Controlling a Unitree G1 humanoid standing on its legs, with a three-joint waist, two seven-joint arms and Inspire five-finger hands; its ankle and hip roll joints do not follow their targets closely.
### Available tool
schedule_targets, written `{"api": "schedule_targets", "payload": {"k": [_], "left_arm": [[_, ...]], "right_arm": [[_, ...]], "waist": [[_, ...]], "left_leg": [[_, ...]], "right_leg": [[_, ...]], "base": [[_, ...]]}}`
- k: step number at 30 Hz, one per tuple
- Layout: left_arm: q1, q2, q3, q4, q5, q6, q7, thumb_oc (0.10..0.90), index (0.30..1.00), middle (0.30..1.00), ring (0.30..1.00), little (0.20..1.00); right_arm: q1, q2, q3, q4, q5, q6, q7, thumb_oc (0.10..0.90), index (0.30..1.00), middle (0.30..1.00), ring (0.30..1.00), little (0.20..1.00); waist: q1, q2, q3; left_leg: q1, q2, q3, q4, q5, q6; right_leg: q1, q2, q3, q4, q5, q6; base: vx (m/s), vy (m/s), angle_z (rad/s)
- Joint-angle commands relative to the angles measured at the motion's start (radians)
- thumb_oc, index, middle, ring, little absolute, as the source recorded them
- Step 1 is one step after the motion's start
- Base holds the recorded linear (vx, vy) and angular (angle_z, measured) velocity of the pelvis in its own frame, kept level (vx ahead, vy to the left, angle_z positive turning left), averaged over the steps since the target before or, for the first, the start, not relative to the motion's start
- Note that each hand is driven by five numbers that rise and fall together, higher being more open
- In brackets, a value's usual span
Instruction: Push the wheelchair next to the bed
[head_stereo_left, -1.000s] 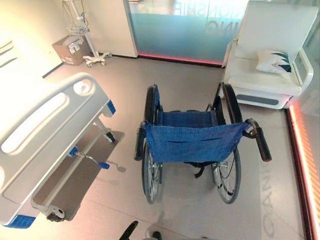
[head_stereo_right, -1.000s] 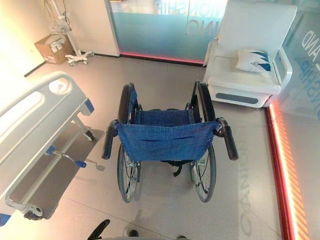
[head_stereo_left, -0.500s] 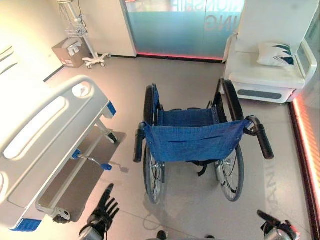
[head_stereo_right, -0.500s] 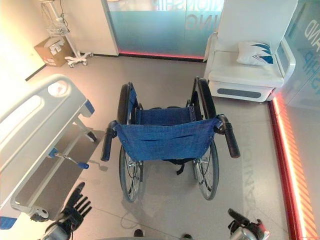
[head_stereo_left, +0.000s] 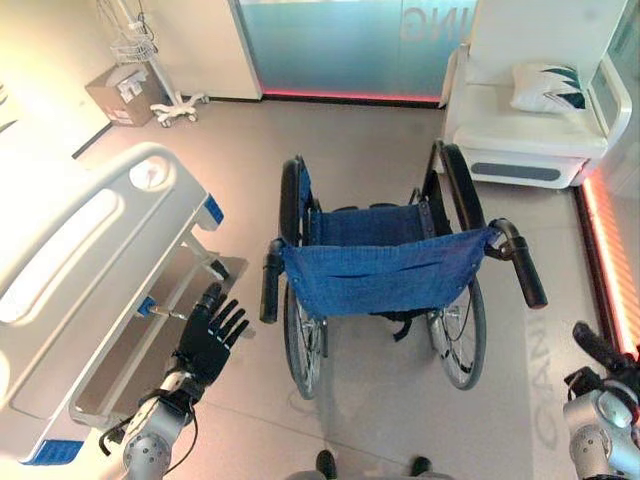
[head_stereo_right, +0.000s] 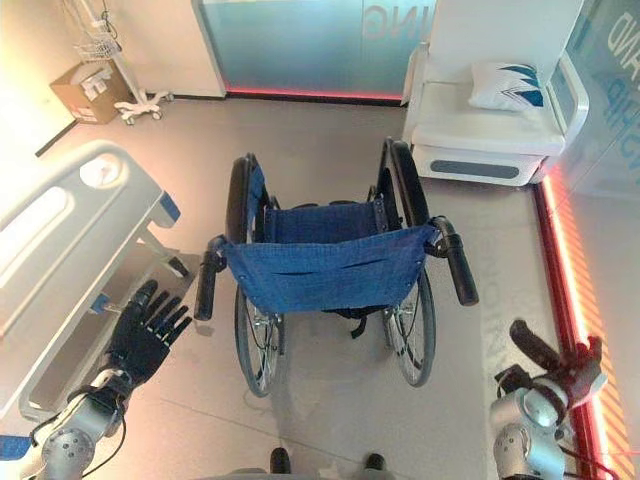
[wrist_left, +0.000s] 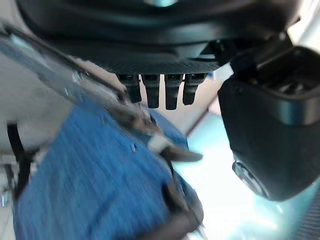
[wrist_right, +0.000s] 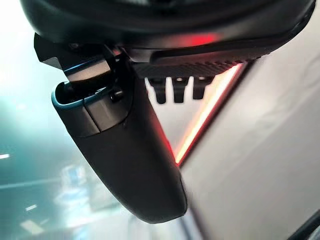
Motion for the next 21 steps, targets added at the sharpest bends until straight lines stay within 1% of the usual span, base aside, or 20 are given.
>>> {"api": "schedule_targets", "payload": {"k": [1, 2, 4, 7, 8, 12, 14, 17, 18, 21], "left_arm": [[-0.064, 0.095, 0.097, -0.114, -0.074, -0.015, -0.121, 0.8, 0.9, 0.9, 0.9, 0.9], [-0.062, 0.105, 0.096, -0.133, -0.066, 0.007, -0.151, 0.8, 0.9, 0.9, 0.9, 0.9], [-0.057, 0.124, 0.094, -0.155, -0.029, 0.044, -0.169, 0.8, 0.9, 0.9, 0.9, 0.9], [-0.051, 0.157, 0.087, -0.163, 0.016, 0.049, -0.177, 0.8, 0.9, 0.9, 0.9, 0.9], [-0.044, 0.175, 0.091, -0.176, 0.033, 0.056, -0.191, 0.8, 0.9, 0.9, 0.9, 0.9], [-0.023, 0.202, 0.112, -0.194, 0.037, 0.065, -0.221, 0.8, 0.9, 0.9, 0.9, 0.9], [-0.013, 0.23, 0.124, -0.214, 0.04, 0.079, -0.25, 0.8, 0.9, 0.9, 0.9, 0.9], [-0.009, 0.247, 0.125, -0.232, 0.041, 0.078, -0.257, 0.8, 0.9, 0.9, 0.9, 0.9], [-0.012, 0.252, 0.124, -0.24, 0.043, 0.08, -0.273, 0.8, 0.9, 0.9, 0.9, 0.9], [-0.011, 0.268, 0.118, -0.269, 0.061, 0.087, -0.307, 0.8, 0.9, 0.9, 0.9, 0.9]], "right_arm": [[-0.062, -0.091, -0.039, -0.12, -0.065, -0.095, 0.113, 0.8, 0.9, 0.9, 0.9, 0.9], [-0.065, -0.097, -0.037, -0.146, -0.064, -0.098, 0.143, 0.8, 0.9, 0.9, 0.9, 0.9], [-0.072, -0.11, -0.033, -0.19, -0.056, -0.113, 0.194, 0.8, 0.9, 0.9, 0.9, 0.9], [-0.078, -0.138, -0.031, -0.248, -0.028, -0.121, 0.25, 0.8, 0.9, 0.9, 0.9, 0.9], [-0.074, -0.151, -0.036, -0.274, 0.001, -0.129, 0.289, 0.8, 0.9, 0.9, 0.9, 0.9], [-0.058, -0.165, -0.049, -0.32, 0.081, -0.13, 0.393, 0.8, 0.9, 0.9, 0.9, 0.9], [-0.048, -0.18, -0.056, -0.36, 0.144, -0.121, 0.472, 0.8, 0.9, 0.9, 0.9, 0.9], [-0.047, -0.189, -0.058, -0.376, 0.192, -0.115, 0.531, 0.8, 0.9, 0.9, 0.9, 0.9], [-0.049, -0.194, -0.054, -0.387, 0.213, -0.111, 0.565, 0.8, 0.9, 0.9, 0.9, 0.9], [-0.046, -0.202, -0.047, -0.409, 0.255, -0.117, 0.619, 0.8, 0.9, 0.9, 0.9, 0.9]], "waist": [[0.007, -0.023, -0.036], [0.008, -0.024, -0.037], [0.008, -0.025, -0.04], [0.007, -0.027, -0.041], [0.007, -0.028, -0.042], [0.006, -0.032, -0.046], [0.003, -0.035, -0.048], [0.003, -0.037, -0.048], [0.003, -0.038, -0.048], [0.005, -0.039, -0.048]], "left_leg": [[-0.009, 0.021, 0.011, 0.003, -0.02, -0.029], [-0.009, 0.022, 0.014, 0.003, -0.019, -0.03], [-0.008, 0.024, 0.018, 0.003, -0.018, -0.032], [-0.008, 0.025, 0.022, 0.003, -0.018, -0.034], [-0.008, 0.026, 0.025, 0.003, -0.018, -0.034], [-0.008, 0.025, 0.032, 0.003, -0.02, -0.033], [-0.011, 0.027, 0.041, 0.003, -0.019, -0.034], [-0.013, 0.026, 0.044, 0.003, -0.017, -0.035], [-0.014, 0.026, 0.046, 0.003, -0.018, -0.035], [-0.014, 0.026, 0.048, 0.003, -0.017, -0.034]], "right_leg": [[-0.052, -0.057, 0.035, 0.059, 0.013, 0.01], [-0.052, -0.058, 0.032, 0.059, 0.013, 0.01], [-0.051, -0.058, 0.028, 0.059, 0.012, 0.01], [-0.051, -0.057, 0.024, 0.059, 0.011, 0.011], [-0.051, -0.056, 0.023, 0.059, 0.01, 0.01], [-0.052, -0.054, 0.023, 0.055, 0.011, 0.012], [-0.056, -0.053, 0.022, 0.055, 0.012, 0.014], [-0.059, -0.052, 0.021, 0.056, 0.012, 0.014], [-0.06, -0.052, 0.019, 0.056, 0.013, 0.015], [-0.062, -0.052, 0.015, 0.058, 0.014, 0.016]], "base": [[0.0, 0.0, 0.0], [0.0, 0.0, 0.0], [0.0, 0.0, 0.0], [0.0, 0.0, 0.0], [0.0, 0.0, 0.0], [0.0, 0.0, 0.0], [0.0, 0.0, 0.0], [0.0, -0.004, 0.01], [-0.01, -0.011, 0.05], [0.0, -0.016, 0.05]]}}
